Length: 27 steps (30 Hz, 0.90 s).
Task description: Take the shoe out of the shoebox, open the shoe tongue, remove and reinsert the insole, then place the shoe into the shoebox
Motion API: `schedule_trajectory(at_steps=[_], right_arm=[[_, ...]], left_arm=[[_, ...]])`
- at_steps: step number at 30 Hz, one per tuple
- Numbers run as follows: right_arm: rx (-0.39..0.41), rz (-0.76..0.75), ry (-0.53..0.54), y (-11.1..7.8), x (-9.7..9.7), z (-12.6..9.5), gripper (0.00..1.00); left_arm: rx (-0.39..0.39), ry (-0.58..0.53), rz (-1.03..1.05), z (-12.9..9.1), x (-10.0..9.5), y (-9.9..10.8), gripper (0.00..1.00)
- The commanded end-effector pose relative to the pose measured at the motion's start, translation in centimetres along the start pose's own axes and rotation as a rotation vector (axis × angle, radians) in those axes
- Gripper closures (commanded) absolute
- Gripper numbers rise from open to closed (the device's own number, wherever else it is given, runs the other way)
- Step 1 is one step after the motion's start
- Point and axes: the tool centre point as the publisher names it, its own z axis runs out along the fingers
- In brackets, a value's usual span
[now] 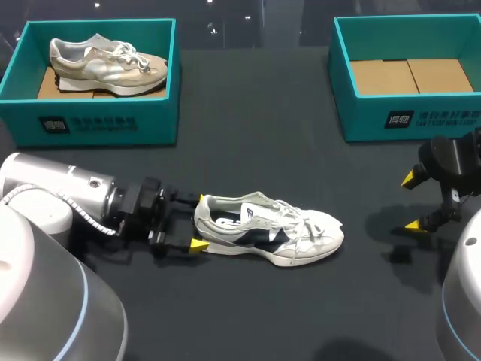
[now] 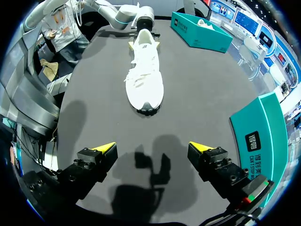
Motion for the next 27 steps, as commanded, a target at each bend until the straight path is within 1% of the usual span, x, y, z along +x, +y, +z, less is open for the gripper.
schedule_trajectory(at_steps=[1,14,24,25,26,27], right_arm=[[0.002,0.000,-0.003,0.0,0.2,0.1,0.00],[0.002,0.000,-0.003,0.0,0.2,0.1,0.00],[0.002,0.000,-0.003,0.0,0.2,0.1,0.00],[0.002,0.000,-0.003,0.0,0.2,0.1,0.00],[0.002,0.000,-0.003,0.0,0.2,0.1,0.00],[0.002,0.000,-0.003,0.0,0.2,0.1,0.00]], left_arm=[[0.006,0.003,0.002,1.0,-0.4,0.0,0.00],[0.018,0.023,-0.002,2.8,-0.5,-0.2,0.00],[0.000,0.029,-0.009,3.9,-0.5,0.3,0.00],[-0.003,0.028,-0.009,4.0,-0.5,0.4,0.32],[-0.004,0.028,-0.010,4.1,-0.5,0.4,0.57],[-0.006,0.027,-0.010,4.1,-0.5,0.5,0.77]])
